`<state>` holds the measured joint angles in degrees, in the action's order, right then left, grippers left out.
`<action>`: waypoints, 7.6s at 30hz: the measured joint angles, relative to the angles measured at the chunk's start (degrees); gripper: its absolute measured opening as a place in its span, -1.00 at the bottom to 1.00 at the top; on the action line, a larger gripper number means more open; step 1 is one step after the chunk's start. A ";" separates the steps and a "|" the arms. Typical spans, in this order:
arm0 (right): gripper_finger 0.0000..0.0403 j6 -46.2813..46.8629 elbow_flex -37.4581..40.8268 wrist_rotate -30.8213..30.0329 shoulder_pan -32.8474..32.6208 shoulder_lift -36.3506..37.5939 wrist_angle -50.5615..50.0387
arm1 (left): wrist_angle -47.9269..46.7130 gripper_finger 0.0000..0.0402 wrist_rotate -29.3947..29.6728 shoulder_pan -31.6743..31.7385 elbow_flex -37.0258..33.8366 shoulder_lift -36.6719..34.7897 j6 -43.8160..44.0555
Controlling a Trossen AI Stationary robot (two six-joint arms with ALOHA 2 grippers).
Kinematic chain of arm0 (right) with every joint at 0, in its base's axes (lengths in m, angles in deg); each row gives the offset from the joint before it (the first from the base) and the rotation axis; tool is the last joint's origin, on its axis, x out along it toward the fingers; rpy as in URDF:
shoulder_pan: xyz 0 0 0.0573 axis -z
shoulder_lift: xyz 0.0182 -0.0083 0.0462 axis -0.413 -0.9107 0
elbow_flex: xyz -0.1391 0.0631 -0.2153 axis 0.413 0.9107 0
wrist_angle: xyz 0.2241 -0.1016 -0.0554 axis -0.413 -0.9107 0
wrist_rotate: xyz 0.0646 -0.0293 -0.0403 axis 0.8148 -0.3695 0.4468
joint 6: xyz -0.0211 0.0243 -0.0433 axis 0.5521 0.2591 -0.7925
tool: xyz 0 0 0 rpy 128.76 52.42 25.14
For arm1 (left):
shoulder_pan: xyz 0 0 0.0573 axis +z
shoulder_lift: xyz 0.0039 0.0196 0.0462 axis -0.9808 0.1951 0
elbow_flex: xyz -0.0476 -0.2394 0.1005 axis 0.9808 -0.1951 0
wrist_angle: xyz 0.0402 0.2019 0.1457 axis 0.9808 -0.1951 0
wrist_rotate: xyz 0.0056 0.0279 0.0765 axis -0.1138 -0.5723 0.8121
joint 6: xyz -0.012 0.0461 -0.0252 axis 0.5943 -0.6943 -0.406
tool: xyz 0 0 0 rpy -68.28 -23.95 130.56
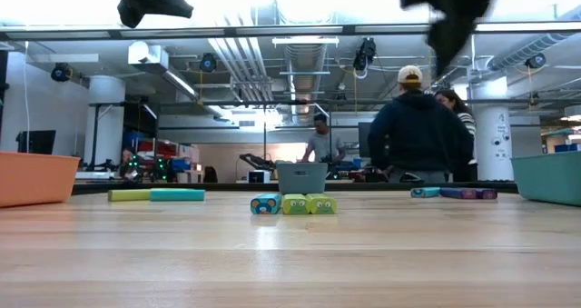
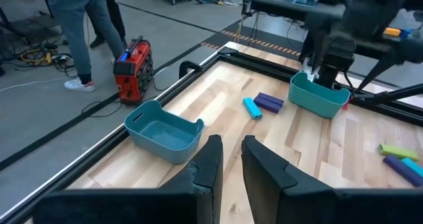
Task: Sort blocks
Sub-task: Put the blue block into the light blue bin
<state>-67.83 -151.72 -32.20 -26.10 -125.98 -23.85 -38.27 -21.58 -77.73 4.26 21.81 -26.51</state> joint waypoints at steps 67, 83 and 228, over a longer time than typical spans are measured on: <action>0.99 -9.72 -2.09 -2.49 8.99 -0.02 34.02 | 2.73 -0.52 -17.33 4.64 -15.39 20.03 -4.92; 0.99 -9.71 -2.00 -2.49 8.99 -0.02 34.00 | 10.07 -0.25 -14.23 6.12 -20.92 26.61 -7.94; -0.75 49.87 -2.71 -0.87 7.19 4.77 -28.15 | -0.61 -0.10 -22.34 10.67 11.10 30.45 -20.94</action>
<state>-17.95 -154.43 -33.07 -18.90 -121.21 -52.00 -38.88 -43.92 -67.07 15.36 52.26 -47.45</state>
